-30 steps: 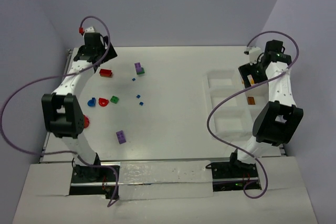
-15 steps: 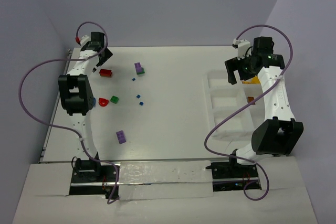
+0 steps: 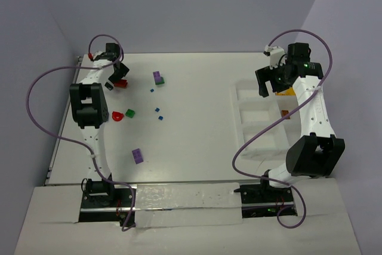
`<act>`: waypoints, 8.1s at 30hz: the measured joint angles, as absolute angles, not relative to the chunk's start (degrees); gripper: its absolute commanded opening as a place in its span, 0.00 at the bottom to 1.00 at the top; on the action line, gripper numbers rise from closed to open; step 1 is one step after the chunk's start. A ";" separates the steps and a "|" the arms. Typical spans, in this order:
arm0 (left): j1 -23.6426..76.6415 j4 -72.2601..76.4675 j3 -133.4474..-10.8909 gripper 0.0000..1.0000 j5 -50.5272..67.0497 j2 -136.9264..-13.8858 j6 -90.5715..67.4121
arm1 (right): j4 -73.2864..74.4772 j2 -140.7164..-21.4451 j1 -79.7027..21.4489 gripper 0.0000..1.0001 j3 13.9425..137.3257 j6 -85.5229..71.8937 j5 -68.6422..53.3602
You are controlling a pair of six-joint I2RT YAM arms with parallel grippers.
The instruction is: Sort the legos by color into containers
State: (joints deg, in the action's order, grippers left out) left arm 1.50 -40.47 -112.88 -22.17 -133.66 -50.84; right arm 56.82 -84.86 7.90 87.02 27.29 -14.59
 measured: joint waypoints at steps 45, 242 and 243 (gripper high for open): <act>2.03 23.83 -52.40 0.00 73.87 -77.81 -42.07 | 30.18 -76.88 -14.80 1.00 81.98 -5.98 -53.04; 30.49 -20.52 -59.40 0.00 33.52 -68.64 11.33 | 34.84 -102.39 -35.16 0.50 92.68 -21.43 -50.43; 30.57 -20.53 -59.40 0.01 33.28 -68.64 11.23 | 34.82 -102.39 -35.20 0.42 92.68 -21.33 -50.43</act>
